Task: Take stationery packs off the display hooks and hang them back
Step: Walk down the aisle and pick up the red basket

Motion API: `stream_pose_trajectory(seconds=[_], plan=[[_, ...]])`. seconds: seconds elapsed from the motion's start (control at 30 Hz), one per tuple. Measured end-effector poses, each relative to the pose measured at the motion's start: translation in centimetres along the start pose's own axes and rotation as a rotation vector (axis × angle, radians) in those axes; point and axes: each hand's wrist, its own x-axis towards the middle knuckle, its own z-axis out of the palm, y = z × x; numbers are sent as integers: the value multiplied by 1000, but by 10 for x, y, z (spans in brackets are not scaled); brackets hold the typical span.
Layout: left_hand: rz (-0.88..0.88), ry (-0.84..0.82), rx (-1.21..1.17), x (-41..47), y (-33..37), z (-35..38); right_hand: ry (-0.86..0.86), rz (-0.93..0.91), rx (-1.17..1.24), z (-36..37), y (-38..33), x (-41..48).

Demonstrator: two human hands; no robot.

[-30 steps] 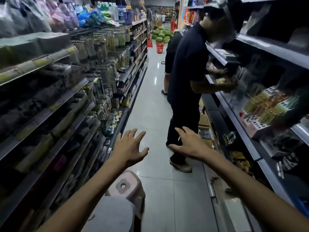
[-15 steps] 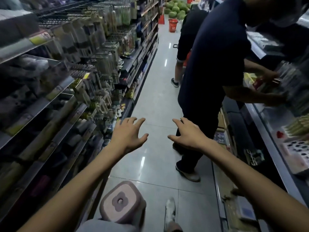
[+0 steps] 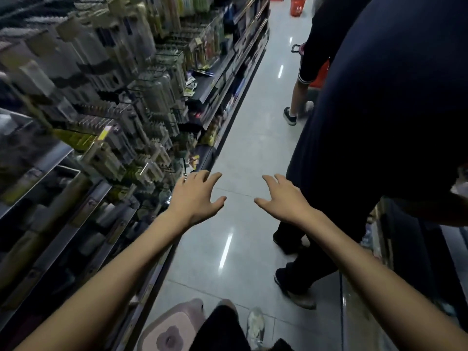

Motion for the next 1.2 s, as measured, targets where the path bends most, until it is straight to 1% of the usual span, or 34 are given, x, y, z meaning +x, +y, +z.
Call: stream_pose_trajectory(seconds=[0.13, 0.3, 0.47, 0.6, 0.73, 0.83, 1.03, 1.2], plan=[[-29, -10, 8, 65, -17, -1, 5, -7, 31, -16, 1, 75], [-53, -32, 9, 159, -54, 8, 5, 23, 65, -32, 4, 176], [-46, -12, -2, 282, -107, 19, 13, 83, 110, -51, 8, 290], [-26, -25, -7, 388, -149, 15, 43, 147, 152, -78, 3, 388], [24, -34, 25, 485, -178, 11, 79, 165, 190, -111, 2, 476], [57, -54, 4, 555, -186, 10, 108, 190, 207, -136, 14, 530], [135, -54, -2, 698, -185, 16, 141, 257, 220, -181, 63, 640], [164, -57, -10, 826, -174, 23, 170, 244, 223, -225, 109, 748]])
